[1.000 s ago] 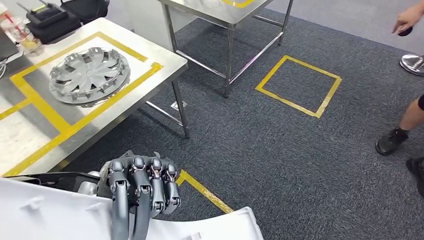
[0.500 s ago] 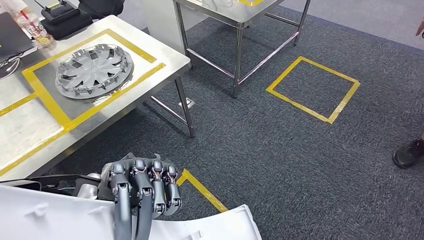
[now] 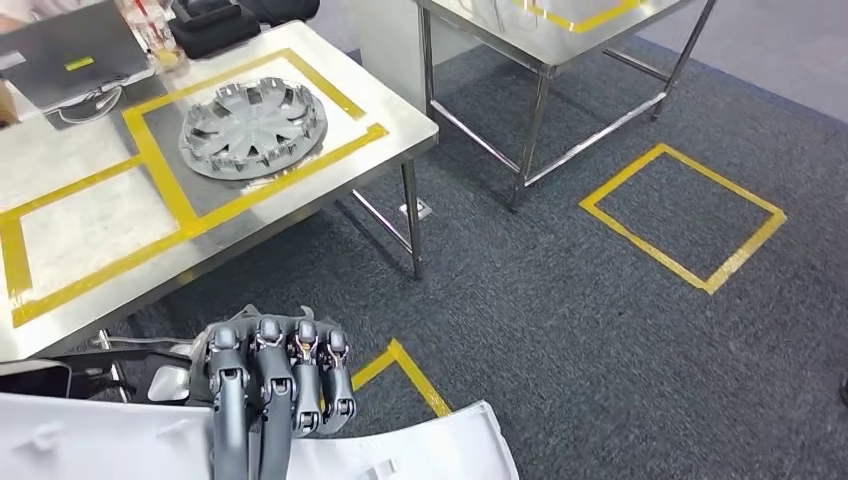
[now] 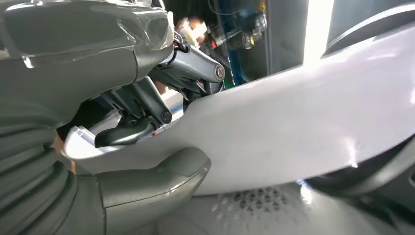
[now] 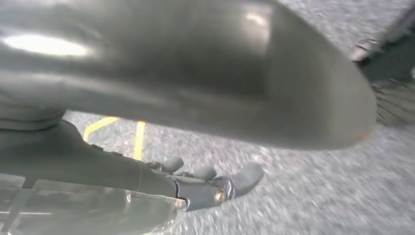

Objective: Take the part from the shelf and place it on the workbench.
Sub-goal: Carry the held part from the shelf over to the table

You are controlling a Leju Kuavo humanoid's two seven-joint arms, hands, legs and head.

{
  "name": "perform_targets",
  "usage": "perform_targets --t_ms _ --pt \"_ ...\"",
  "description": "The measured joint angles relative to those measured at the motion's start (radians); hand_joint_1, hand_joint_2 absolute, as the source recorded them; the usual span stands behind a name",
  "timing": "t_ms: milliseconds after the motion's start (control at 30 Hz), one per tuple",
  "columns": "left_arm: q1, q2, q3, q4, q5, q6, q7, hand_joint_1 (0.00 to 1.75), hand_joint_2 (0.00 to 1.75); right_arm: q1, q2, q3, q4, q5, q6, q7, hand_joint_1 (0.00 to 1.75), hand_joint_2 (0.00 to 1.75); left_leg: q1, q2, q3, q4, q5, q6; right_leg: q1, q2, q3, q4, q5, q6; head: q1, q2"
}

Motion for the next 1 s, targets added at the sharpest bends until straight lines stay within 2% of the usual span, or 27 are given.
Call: perform_targets --t_ms 33,67,100,133,167,233,267,300,333,367,400,467,533,567,600,633,667,700,733,767,800,833,933,967,1000 --pt "-0.001 0.000 0.000 0.001 -0.001 0.000 -0.001 1.75 1.75 0.002 -0.003 -0.002 0.000 0.001 0.000 0.000 0.00 0.00 0.005 -0.013 0.003 -0.007 0.005 -0.007 -0.005 0.027 -0.031 0.062 -0.024 0.002 -0.002 0.000" --pt "0.001 -0.001 0.000 0.001 -0.003 0.000 -0.001 1.75 1.75 0.004 -0.006 -0.004 0.000 0.002 -0.001 0.000 0.00 0.00 0.011 -0.028 0.002 -0.007 0.007 -0.013 -0.010 0.039 -0.068 0.127 -0.045 0.006 -0.004 0.000" --pt "0.004 -0.001 -0.001 0.002 -0.004 0.000 -0.001 1.75 1.75 0.006 -0.008 -0.006 0.000 0.004 -0.001 0.000 0.00 0.00 0.018 -0.043 0.001 -0.006 0.007 -0.021 -0.017 0.044 -0.098 0.174 -0.055 0.016 -0.004 0.000" --pt "0.007 -0.001 -0.001 0.002 -0.004 0.000 -0.002 1.75 1.75 0.008 -0.010 -0.006 0.000 0.005 -0.001 0.000 0.00 0.00 0.026 -0.060 0.001 -0.004 0.004 -0.030 -0.026 0.046 -0.111 0.186 -0.049 0.030 -0.004 0.000" --pt "0.008 -0.001 -0.002 0.003 -0.004 0.000 -0.002 1.75 1.75 0.009 -0.011 -0.007 0.000 0.005 -0.001 -0.001 0.00 0.00 0.036 -0.077 0.000 0.002 0.000 -0.042 -0.037 0.048 -0.105 0.159 -0.027 0.050 -0.004 0.000" --pt "0.009 0.000 -0.002 0.003 -0.004 -0.001 -0.002 1.75 1.75 0.009 -0.009 -0.008 0.000 0.003 -0.004 -0.004 0.00 0.00 0.051 -0.101 -0.008 0.033 -0.020 -0.074 -0.061 0.057 -0.058 0.038 0.035 0.094 -0.002 0.000" --pt "0.010 0.000 -0.001 0.003 -0.004 -0.001 -0.002 1.75 1.75 0.007 -0.008 -0.011 0.000 0.000 -0.008 -0.005 0.00 0.00 0.057 -0.111 -0.016 0.056 -0.035 -0.090 -0.068 0.065 -0.038 -0.009 0.055 0.098 0.002 0.000" --pt "0.011 0.001 0.000 0.003 -0.005 -0.002 -0.003 1.75 1.75 0.004 -0.007 -0.014 0.000 -0.003 -0.011 -0.004 0.00 0.00 0.059 -0.117 -0.025 0.074 -0.047 -0.102 -0.070 0.069 -0.028 -0.034 0.063 0.092 0.004 0.000" --pt "0.012 0.002 0.001 0.003 -0.004 -0.002 -0.003 1.75 1.75 0.000 -0.006 -0.019 -0.001 -0.006 -0.013 -0.001 0.00 0.00 0.060 -0.122 -0.033 0.086 -0.055 -0.110 -0.067 0.072 -0.028 -0.037 0.061 0.078 0.006 0.000" --pt "0.013 0.003 0.002 0.003 -0.004 -0.003 -0.003 1.75 1.75 -0.004 -0.005 -0.024 -0.003 -0.008 -0.012 0.004 0.00 0.00 0.064 -0.125 -0.036 0.090 -0.059 -0.112 -0.064 0.072 -0.029 -0.034 0.059 0.060 0.007 0.000" --pt "0.014 0.004 0.004 0.003 -0.004 -0.004 -0.003 1.75 1.75 -0.007 -0.003 -0.029 -0.005 -0.009 -0.010 0.010 0.00 0.00 0.066 -0.121 -0.037 0.090 -0.060 -0.114 -0.063 0.069 -0.029 -0.033 0.058 0.052 0.006 0.000" --pt "0.013 0.004 0.007 0.003 -0.003 -0.005 -0.003 1.75 1.75 -0.007 0.001 -0.036 -0.008 -0.008 -0.004 0.016 0.00 0.00 0.068 -0.080 -0.054 0.126 -0.078 -0.119 -0.061 0.065 -0.024 -0.034 0.056 0.041 0.003 0.000" --pt "0.012 0.005 0.008 0.003 -0.003 -0.006 -0.002 1.75 1.75 -0.003 0.003 -0.042 -0.009 -0.005 0.000 0.020 0.00 0.00 0.068 -0.024 -0.112 0.236 -0.122 -0.125 -0.056 0.060 -0.020 -0.036 0.053 0.033 0.000 0.000" --pt "0.013 0.005 0.009 0.003 -0.003 -0.005 -0.002 1.75 1.75 0.000 0.005 -0.045 -0.009 -0.003 0.002 0.021 0.00 0.00 0.068 -0.010 -0.153 0.304 -0.144 -0.126 -0.053 0.056 -0.019 -0.036 0.051 0.031 -0.002 0.000" --pt "0.014 0.006 0.009 0.003 -0.003 -0.005 -0.002 1.75 1.75 0.001 0.007 -0.049 -0.009 -0.002 0.002 0.022 0.00 0.00 0.067 -0.005 -0.189 0.357 -0.155 -0.125 -0.050 0.052 -0.018 -0.036 0.048 0.027 -0.002 0.000" --pt "0.016 0.006 0.010 0.004 -0.003 -0.005 -0.003 1.75 1.75 0.003 0.009 -0.052 -0.011 0.000 0.004 0.024 0.00 0.00 0.067 -0.003 -0.210 0.378 -0.148 -0.121 -0.045 0.049 -0.016 -0.036 0.045 0.024 -0.003 0.000" --pt "0.016 0.007 0.011 0.004 -0.003 -0.005 -0.005 1.75 1.75 0.003 0.012 -0.056 -0.013 0.001 0.006 0.025 0.00 0.00 0.065 -0.002 -0.211 0.360 -0.121 -0.114 -0.041 0.047 -0.011 -0.036 0.042 0.021 -0.003 0.000" --pt "0.017 0.008 0.013 0.004 -0.004 -0.005 -0.006 1.75 1.75 0.003 0.015 -0.059 -0.017 0.004 0.011 0.026 0.00 0.00 0.060 -0.002 -0.193 0.306 -0.081 -0.102 -0.036 0.045 -0.006 -0.038 0.039 0.018 -0.003 0.000" --pt "0.016 0.008 0.015 0.004 -0.004 -0.005 -0.008 1.75 1.75 0.004 0.020 -0.062 -0.023 0.006 0.016 0.028 0.00 0.00 0.052 0.001 -0.165 0.236 -0.041 -0.084 -0.034 0.045 0.000 -0.041 0.036 0.016 -0.003 0.000" --pt "0.016 0.008 0.018 0.003 -0.005 -0.006 -0.009 1.75 1.75 0.004 0.029 -0.064 -0.028 0.009 0.022 0.029 0.00 0.00 0.044 0.007 -0.138 0.176 -0.014 -0.067 -0.030 0.043 0.006 -0.045 0.034 0.016 -0.001 0.000" --pt "0.015 0.008 0.020 0.003 -0.006 -0.006 -0.010 1.75 1.75 0.004 0.035 -0.066 -0.034 0.011 0.027 0.031 0.00 0.00 0.035 0.013 -0.119 0.133 0.000 -0.054 -0.030 0.041 0.010 -0.050 0.034 0.017 0.001 0.000" --pt "0.015 0.008 0.021 0.003 -0.007 -0.006 -0.010 1.75 1.75 0.004 0.041 -0.069 -0.039 0.013 0.031 0.032 0.00 0.00 0.027 0.018 -0.109 0.110 0.001 -0.045 -0.032 0.038 0.012 -0.055 0.033 0.020 0.001 0.000" --pt "0.015 0.008 0.026 0.000 -0.013 -0.006 -0.010 1.75 1.75 0.003 0.050 -0.077 -0.048 0.020 0.038 0.033 0.00 0.00 0.022 0.016 -0.079 0.065 0.001 -0.042 -0.030 0.026 0.021 -0.067 0.032 0.030 0.001 0.000" --pt "0.016 0.007 0.027 -0.001 -0.014 -0.007 -0.010 1.75 1.75 0.003 0.052 -0.080 -0.050 0.022 0.039 0.033 0.00 0.00 0.024 0.014 -0.062 0.044 0.007 -0.042 -0.029 0.027 0.017 -0.053 0.025 0.029 0.002 0.000" --pt "0.016 0.006 0.028 -0.002 -0.015 -0.008 -0.010 1.75 1.75 0.003 0.052 -0.082 -0.050 0.024 0.040 0.033 0.00 0.00 0.027 0.012 -0.045 0.026 0.013 -0.042 -0.027 0.031 0.000 -0.017 0.010 0.026 0.003 0.000"
